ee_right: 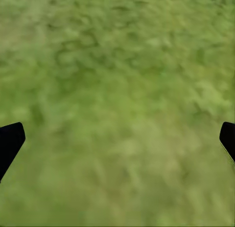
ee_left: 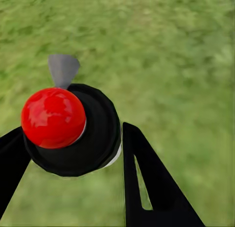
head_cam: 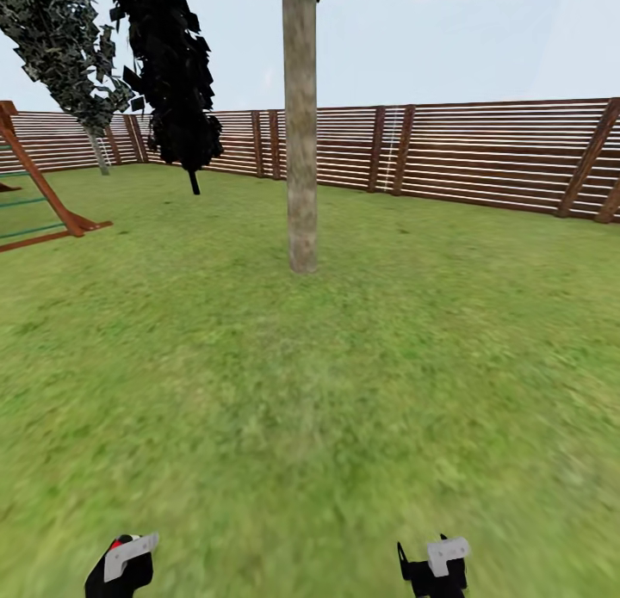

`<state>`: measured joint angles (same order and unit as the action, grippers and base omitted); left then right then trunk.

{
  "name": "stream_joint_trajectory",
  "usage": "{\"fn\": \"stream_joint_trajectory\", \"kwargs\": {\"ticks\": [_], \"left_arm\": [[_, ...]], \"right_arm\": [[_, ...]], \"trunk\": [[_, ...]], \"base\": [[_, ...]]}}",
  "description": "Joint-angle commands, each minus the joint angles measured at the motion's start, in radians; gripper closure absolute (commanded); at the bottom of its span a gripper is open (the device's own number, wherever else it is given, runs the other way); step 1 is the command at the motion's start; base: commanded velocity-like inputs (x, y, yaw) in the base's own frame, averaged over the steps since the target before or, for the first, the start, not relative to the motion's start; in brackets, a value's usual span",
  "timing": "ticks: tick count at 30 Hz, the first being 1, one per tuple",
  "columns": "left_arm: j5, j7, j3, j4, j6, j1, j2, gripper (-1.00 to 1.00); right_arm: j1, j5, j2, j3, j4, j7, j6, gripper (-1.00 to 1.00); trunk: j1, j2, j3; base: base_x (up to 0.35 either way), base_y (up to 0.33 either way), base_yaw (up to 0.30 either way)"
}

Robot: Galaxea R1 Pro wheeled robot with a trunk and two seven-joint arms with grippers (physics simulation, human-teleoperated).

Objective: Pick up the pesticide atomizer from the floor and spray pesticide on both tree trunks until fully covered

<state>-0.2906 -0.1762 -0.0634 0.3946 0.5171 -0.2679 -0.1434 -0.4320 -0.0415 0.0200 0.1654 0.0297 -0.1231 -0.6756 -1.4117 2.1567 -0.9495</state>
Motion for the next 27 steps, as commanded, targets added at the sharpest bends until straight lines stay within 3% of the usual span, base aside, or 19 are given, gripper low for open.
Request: {"fn": "stream_joint_trajectory", "kwargs": {"ticks": [1,27], "left_arm": [[-0.004,-0.006,-0.007,0.0,0.003,-0.001,-0.001,1.0],[-0.008,-0.006,-0.006,0.0,0.003,-0.001,-0.002,1.0]], "right_arm": [[-0.001,-0.005,0.0,0.008,-0.001,-0.01,-0.001,-1.0],[-0.001,-0.006,0.0,0.008,-0.001,-0.01,-0.001,-1.0]], "trunk": [[0.0,0.0,-0.001],[0.0,0.0,-0.001]], "base": [[0.34,0.0,0.0],[0.34,0.0,0.0]]}}
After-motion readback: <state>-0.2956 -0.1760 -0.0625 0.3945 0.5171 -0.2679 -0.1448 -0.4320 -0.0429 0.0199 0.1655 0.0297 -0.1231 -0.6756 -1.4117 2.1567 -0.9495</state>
